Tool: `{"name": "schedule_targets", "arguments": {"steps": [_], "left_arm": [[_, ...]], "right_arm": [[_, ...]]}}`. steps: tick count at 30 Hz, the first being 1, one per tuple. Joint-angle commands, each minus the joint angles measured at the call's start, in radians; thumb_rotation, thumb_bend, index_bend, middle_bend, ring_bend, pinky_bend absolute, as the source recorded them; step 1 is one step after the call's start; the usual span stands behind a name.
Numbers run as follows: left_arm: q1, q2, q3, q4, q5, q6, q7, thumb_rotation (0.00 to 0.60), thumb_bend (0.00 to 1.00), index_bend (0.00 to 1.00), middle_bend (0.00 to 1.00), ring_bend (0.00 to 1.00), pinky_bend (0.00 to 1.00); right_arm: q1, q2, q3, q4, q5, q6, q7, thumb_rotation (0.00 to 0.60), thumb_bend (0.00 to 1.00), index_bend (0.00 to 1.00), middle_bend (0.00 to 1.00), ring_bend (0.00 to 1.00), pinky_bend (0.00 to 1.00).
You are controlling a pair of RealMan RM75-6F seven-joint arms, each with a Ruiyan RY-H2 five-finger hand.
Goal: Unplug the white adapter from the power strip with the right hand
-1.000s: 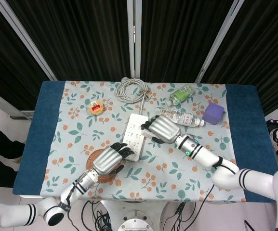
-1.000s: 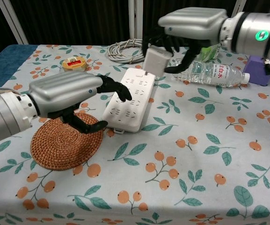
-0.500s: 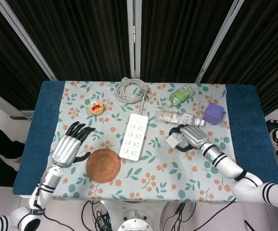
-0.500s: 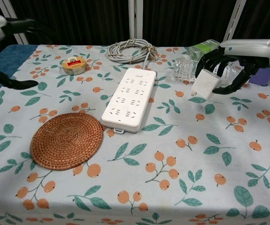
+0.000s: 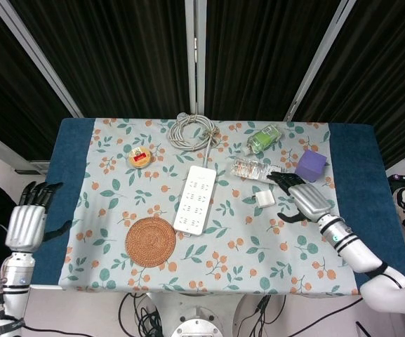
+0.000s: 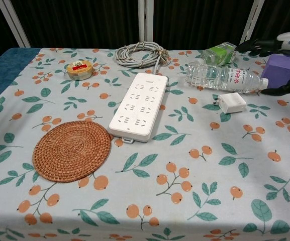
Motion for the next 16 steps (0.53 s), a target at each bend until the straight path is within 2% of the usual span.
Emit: {"name": "schedule_targets", "arguments": {"steps": [1,4,9,16], "left_arm": [[0.048,0.037,0.014,0.018,-0.017,0.024,-0.027,0.600,0.18,0.14,0.19,0.10,0.04],[0.087,0.070,0.036,0.007,-0.022,0.031,-0.036,0.600,0.18,0.14,0.17,0.06,0.00],[0.142,0.090,0.056,-0.020,-0.015,0.064,-0.029,0.600,0.18,0.14,0.13,0.02,0.00],[0.179,0.062,0.057,-0.030,0.020,0.106,0.005,0.600,0.18,0.14,0.13,0.02,0.00]], "right_arm": [[-0.187,0.056,-0.013,-0.078,0.011,0.269,-0.204,0.600,0.21,0.00,0.07,0.00,0.04],[-0.283,0.074,-0.037,-0.107,0.010,0.379,-0.241,0.600,0.21,0.00,0.07,0.00,0.04],[-0.416,0.073,-0.077,-0.113,-0.026,0.525,-0.266,0.600,0.21,0.00,0.05,0.00,0.04],[-0.505,0.068,-0.096,-0.116,-0.064,0.586,-0.244,0.600,0.22,0.00,0.04,0.00,0.03]]}}
